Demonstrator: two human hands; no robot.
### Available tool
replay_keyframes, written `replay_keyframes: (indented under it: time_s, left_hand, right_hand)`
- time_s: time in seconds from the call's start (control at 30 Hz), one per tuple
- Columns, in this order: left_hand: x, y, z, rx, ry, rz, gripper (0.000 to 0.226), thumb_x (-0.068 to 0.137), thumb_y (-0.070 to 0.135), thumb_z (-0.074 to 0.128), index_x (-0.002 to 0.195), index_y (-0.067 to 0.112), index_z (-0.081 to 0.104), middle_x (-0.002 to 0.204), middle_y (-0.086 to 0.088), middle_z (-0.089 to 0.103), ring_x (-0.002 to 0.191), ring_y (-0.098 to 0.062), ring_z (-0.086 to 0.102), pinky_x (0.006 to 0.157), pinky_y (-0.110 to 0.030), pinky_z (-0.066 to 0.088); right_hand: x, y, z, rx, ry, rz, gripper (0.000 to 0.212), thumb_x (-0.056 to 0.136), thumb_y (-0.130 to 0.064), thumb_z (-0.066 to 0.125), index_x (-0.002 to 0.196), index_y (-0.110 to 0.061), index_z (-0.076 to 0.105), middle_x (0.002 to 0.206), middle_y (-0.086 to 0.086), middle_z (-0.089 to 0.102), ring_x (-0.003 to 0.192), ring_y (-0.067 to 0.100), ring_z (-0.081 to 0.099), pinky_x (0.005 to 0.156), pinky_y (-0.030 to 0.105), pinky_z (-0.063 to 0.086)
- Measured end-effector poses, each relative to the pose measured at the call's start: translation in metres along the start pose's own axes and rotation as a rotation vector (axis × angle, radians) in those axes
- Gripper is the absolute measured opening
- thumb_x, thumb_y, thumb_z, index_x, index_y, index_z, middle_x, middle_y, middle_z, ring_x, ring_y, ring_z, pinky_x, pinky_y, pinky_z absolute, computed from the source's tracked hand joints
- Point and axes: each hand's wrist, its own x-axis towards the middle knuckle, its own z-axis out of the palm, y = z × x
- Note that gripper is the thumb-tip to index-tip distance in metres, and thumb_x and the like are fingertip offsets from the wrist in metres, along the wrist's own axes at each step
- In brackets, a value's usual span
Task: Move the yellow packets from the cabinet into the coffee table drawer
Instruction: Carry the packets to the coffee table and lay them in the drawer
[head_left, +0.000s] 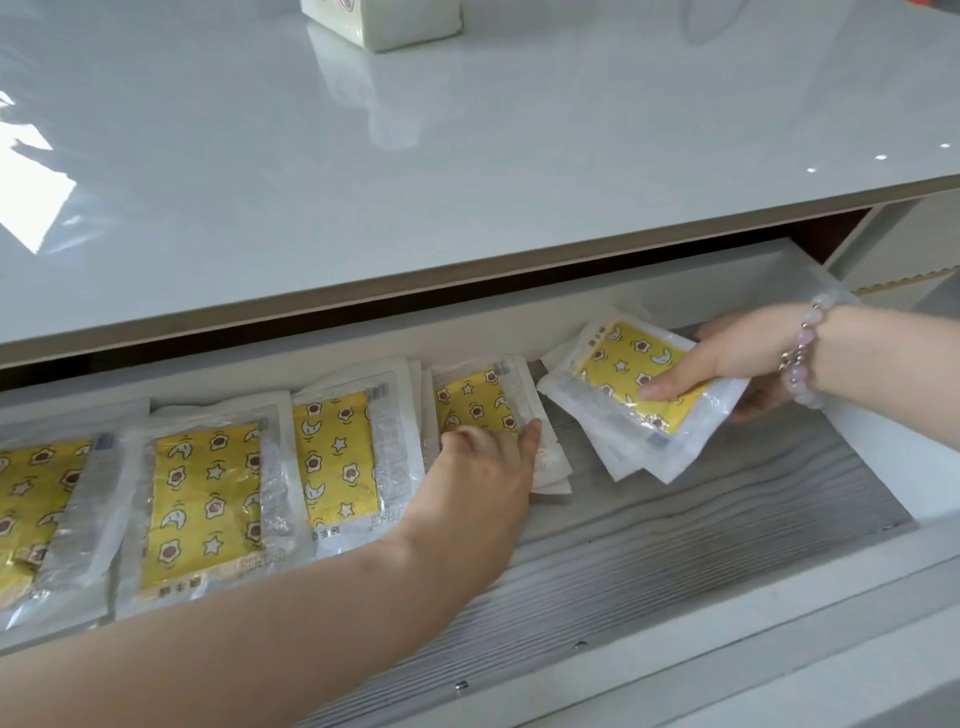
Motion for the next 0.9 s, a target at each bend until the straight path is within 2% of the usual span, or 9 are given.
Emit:
replay_keyframes:
  time_s: [0.1, 0.17, 0.2, 0.27, 0.4, 0.6, 0.73, 0.83, 0.9]
  left_hand:
    - [-0.004, -0.005, -0.005, -0.008, 0.071, -0.029, 0.065, 0.100, 0.024, 0.024, 0.146, -0.006, -0.010, 0.122, -0.021, 0.043, 0.109, -0.034, 0.045, 0.091, -0.041, 0.037]
    - [-0.010, -0.014, -0.008, -0.109, 0.238, -0.097, 0.063, 0.097, 0.042, 0.028, 0.137, -0.006, 0.038, 0.105, -0.013, 0.057, 0.092, -0.028, 0.055, 0.079, -0.035, 0.045]
    - [-0.016, -0.018, -0.012, -0.198, 0.330, -0.121, 0.061, 0.091, 0.049, 0.030, 0.109, 0.001, 0.063, 0.085, -0.007, 0.062, 0.074, -0.023, 0.058, 0.064, -0.030, 0.046]
    - [-0.026, -0.026, -0.020, -0.361, 0.552, -0.096, 0.053, 0.083, 0.056, 0.036, 0.072, 0.010, 0.061, 0.064, -0.002, 0.055, 0.051, -0.020, 0.050, 0.045, -0.024, 0.037]
    - [-0.035, -0.036, -0.037, -0.374, 0.662, -0.083, 0.049, 0.086, 0.052, 0.043, 0.087, 0.008, 0.063, 0.079, -0.005, 0.059, 0.054, -0.021, 0.053, 0.040, -0.024, 0.035]
    - [-0.027, -0.020, -0.008, -0.239, 0.623, -0.046, 0.037, 0.076, 0.019, 0.068, 0.104, -0.003, 0.060, 0.078, -0.013, 0.068, 0.050, -0.020, 0.062, 0.029, -0.023, 0.041]
    - [-0.024, -0.013, 0.015, -0.183, 0.573, 0.024, 0.039, 0.061, 0.004, 0.067, 0.099, 0.001, 0.058, 0.070, -0.012, 0.065, 0.061, -0.027, 0.068, 0.034, -0.027, 0.048]
    - [-0.023, -0.012, 0.021, -0.138, 0.544, 0.054, 0.027, 0.062, 0.008, 0.071, 0.089, 0.005, 0.072, 0.075, -0.011, 0.066, 0.079, -0.029, 0.071, 0.043, -0.028, 0.054]
    - [-0.021, -0.013, 0.020, -0.209, 0.507, 0.024, 0.026, 0.060, 0.016, 0.082, 0.081, 0.007, 0.070, 0.081, -0.011, 0.065, 0.081, -0.029, 0.070, 0.041, -0.029, 0.053]
  right_hand:
    - [-0.011, -0.005, -0.002, 0.057, -0.045, -0.035, 0.031, 0.052, -0.033, 0.075, 0.075, -0.015, 0.066, 0.061, -0.003, 0.068, 0.047, 0.005, 0.058, 0.046, 0.016, 0.043]
    - [-0.020, -0.009, -0.001, 0.082, -0.063, -0.074, 0.031, 0.049, -0.035, 0.072, 0.072, -0.014, 0.066, 0.059, -0.003, 0.065, 0.047, 0.005, 0.055, 0.046, 0.017, 0.042]
    - [-0.024, -0.011, 0.001, 0.102, -0.078, -0.096, 0.031, 0.049, -0.036, 0.071, 0.071, -0.014, 0.066, 0.059, -0.003, 0.065, 0.048, 0.006, 0.054, 0.047, 0.017, 0.043]
    - [-0.030, -0.014, 0.011, 0.134, -0.101, -0.138, 0.027, 0.055, -0.035, 0.070, 0.071, -0.013, 0.066, 0.059, -0.002, 0.064, 0.051, 0.009, 0.055, 0.047, 0.018, 0.046]
    - [-0.034, -0.017, 0.049, 0.213, -0.159, -0.258, 0.024, 0.087, -0.033, 0.061, 0.078, -0.011, 0.063, 0.058, 0.000, 0.063, 0.052, 0.011, 0.056, 0.048, 0.020, 0.047]
    - [-0.017, -0.019, 0.084, 0.289, -0.201, -0.321, 0.032, 0.101, -0.026, 0.041, 0.083, -0.005, 0.058, 0.067, 0.009, 0.056, 0.059, 0.020, 0.050, 0.052, 0.026, 0.035]
    - [-0.005, -0.015, 0.088, -0.238, -0.090, -0.378, 0.034, 0.103, -0.027, 0.032, 0.109, -0.004, 0.057, 0.079, 0.007, 0.059, 0.068, 0.020, 0.054, 0.064, 0.027, 0.040]
    - [-0.006, -0.017, 0.083, -0.784, 0.056, -0.509, 0.034, 0.102, -0.039, 0.028, 0.087, -0.016, 0.047, 0.082, 0.002, 0.054, 0.078, 0.023, 0.052, 0.058, 0.023, 0.036]
    - [-0.006, -0.022, 0.077, -0.986, 0.136, -0.543, 0.035, 0.101, -0.046, 0.024, 0.093, -0.018, 0.044, 0.085, 0.000, 0.050, 0.074, 0.021, 0.047, 0.053, 0.025, 0.029]
